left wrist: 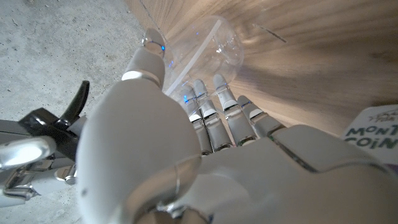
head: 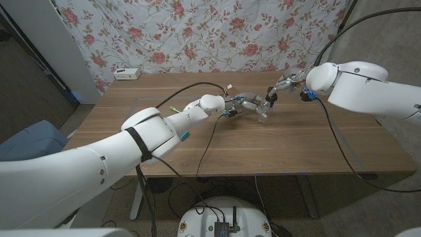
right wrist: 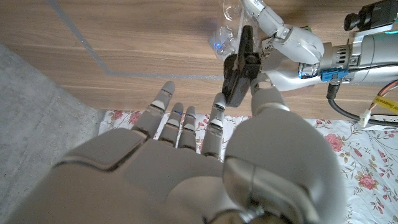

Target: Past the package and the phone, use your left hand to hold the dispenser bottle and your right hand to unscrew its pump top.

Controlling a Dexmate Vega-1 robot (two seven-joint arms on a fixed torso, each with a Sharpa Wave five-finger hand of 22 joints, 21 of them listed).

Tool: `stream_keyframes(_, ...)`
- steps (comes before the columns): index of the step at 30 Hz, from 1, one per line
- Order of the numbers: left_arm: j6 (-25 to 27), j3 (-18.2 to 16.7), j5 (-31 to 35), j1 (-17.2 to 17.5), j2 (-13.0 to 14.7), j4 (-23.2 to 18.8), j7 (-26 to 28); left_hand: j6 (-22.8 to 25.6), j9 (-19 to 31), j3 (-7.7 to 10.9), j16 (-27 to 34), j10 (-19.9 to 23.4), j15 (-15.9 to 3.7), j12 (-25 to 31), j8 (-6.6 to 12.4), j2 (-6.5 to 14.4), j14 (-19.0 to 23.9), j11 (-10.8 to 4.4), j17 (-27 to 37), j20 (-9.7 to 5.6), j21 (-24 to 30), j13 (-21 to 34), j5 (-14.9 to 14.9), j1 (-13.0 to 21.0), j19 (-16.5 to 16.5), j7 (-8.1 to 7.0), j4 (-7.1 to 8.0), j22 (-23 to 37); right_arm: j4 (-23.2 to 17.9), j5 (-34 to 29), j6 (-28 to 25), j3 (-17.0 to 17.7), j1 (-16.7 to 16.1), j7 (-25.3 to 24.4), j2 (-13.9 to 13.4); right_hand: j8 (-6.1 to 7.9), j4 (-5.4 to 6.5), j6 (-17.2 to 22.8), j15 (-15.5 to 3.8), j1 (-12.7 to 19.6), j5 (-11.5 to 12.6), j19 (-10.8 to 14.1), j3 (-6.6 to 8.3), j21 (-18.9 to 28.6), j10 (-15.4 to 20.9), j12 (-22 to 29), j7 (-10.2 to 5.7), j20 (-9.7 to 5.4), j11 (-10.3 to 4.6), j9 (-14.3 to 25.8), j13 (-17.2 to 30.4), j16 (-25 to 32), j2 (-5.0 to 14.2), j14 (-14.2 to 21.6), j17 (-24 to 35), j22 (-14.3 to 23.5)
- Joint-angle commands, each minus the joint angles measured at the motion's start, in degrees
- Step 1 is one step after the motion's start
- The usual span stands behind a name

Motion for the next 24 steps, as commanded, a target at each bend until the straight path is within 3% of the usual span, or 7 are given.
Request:
stream_keyframes(1,-0.74,0.19,-0.03,0.16,-0.19,-0.02,-0.20,2.38,0.35,3.64,0.30,1.47,-4.72,0.08,0.27,6.42,0.42,-0.82,0.28,-3.06,-0.03,0.43,0.33,-0.79,-0.06,-0.76,3.13,0.14,-0.24,-2.27,1.66,1.25,-1.59,1.21,-0.35,0.49,0.05,1.15,-0.54,1.02,-0.30,0.92,0.87,0.19,0.09,0.06,-1.75,-0.18,-0.41,0.11,0.28,-0.08,-0.26,0.49,0.14,0.18)
stream_keyframes(16,-0.08,0.31,0.02,0.13,-0.54,0.11,-0.03,2.56,0.36,3.74,0.35,1.45,-4.81,-0.07,0.24,6.40,0.46,-0.77,0.30,-3.07,-0.02,0.55,0.29,-0.95,-0.02,-0.91,3.13,0.14,0.08,-5.61,2.01,1.80,-3.41,1.16,-0.24,1.55,0.25,4.69,-2.67,4.57,-1.10,2.25,3.13,0.39,1.92,0.56,-4.97,-0.99,-2.09,0.12,0.29,0.27,-0.18,2.10,0.20,0.19)
stream_keyframes(24,0.85,0.50,-0.03,-0.05,-0.75,0.23,0.38,2.65,0.37,3.79,0.33,1.47,-4.85,-0.14,0.23,6.33,0.44,-0.79,0.29,-3.09,-0.02,0.61,0.27,-0.99,0.00,-0.96,3.09,0.14,0.16,-6.87,2.26,3.13,-5.70,-0.90,-0.07,2.54,0.29,7.78,-4.48,6.80,-1.48,3.53,4.06,0.59,3.84,0.97,-6.62,-1.59,-4.20,0.09,0.28,0.75,-0.21,3.56,0.26,0.20)
